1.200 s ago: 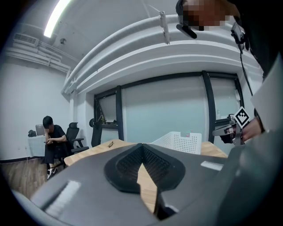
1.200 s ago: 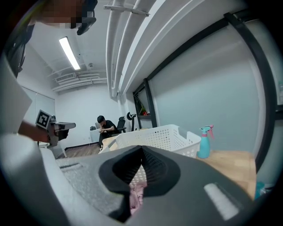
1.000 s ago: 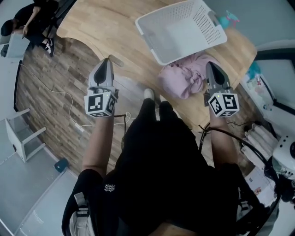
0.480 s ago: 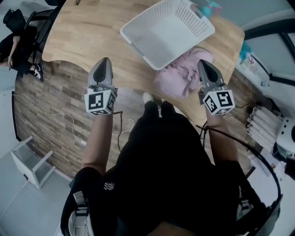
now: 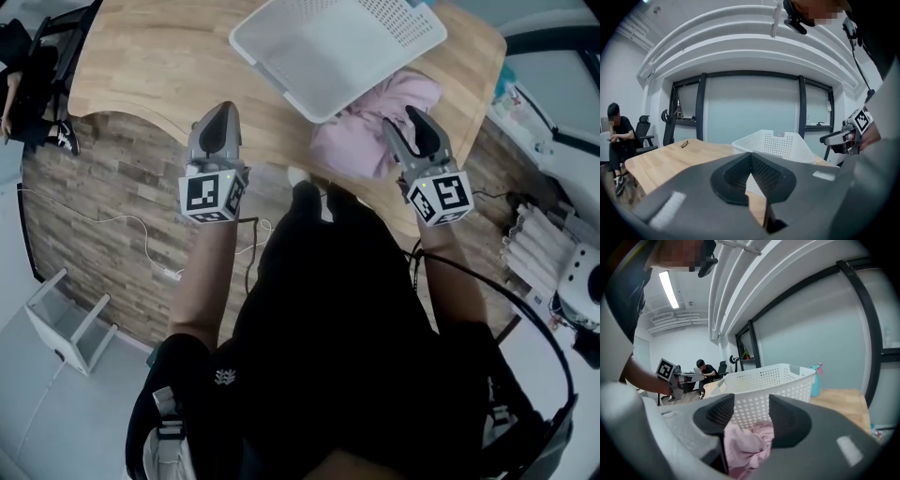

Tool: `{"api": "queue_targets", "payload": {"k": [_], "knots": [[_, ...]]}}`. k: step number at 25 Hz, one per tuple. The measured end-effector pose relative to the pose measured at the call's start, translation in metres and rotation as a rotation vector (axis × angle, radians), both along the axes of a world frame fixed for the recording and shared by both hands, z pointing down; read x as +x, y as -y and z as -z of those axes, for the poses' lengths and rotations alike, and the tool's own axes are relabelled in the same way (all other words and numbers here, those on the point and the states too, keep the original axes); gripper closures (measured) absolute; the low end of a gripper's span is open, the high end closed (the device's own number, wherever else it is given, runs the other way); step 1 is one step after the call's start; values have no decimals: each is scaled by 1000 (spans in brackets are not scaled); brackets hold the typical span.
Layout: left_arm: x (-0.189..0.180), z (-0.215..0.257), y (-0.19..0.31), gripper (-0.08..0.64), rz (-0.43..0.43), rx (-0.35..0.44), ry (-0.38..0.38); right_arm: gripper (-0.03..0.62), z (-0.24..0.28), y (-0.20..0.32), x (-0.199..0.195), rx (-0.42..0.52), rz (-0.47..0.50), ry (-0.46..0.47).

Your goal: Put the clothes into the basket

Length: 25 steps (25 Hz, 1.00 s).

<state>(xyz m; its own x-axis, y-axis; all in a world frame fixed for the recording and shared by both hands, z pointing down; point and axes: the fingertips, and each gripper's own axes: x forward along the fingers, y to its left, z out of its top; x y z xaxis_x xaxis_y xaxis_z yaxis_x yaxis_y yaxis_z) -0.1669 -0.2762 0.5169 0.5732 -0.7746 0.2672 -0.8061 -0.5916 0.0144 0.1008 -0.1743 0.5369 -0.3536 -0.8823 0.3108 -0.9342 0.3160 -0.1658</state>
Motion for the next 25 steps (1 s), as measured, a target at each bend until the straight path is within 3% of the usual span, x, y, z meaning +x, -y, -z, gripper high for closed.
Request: {"api": "queue_targets", "payload": {"k": [5, 7, 17, 25], "knots": [[3, -13, -8, 554, -6, -29, -4, 214, -18, -11, -20, -30, 91, 11], [5, -17, -12, 554, -11, -40, -5, 187, -25, -15, -26, -44, 119, 10], [6, -41, -26, 554, -33, -72, 29, 134, -70, -22, -55, -158, 207, 6], [4, -49, -27, 552, -20, -79, 39, 135, -116, -20, -59, -239, 211, -122]]}}
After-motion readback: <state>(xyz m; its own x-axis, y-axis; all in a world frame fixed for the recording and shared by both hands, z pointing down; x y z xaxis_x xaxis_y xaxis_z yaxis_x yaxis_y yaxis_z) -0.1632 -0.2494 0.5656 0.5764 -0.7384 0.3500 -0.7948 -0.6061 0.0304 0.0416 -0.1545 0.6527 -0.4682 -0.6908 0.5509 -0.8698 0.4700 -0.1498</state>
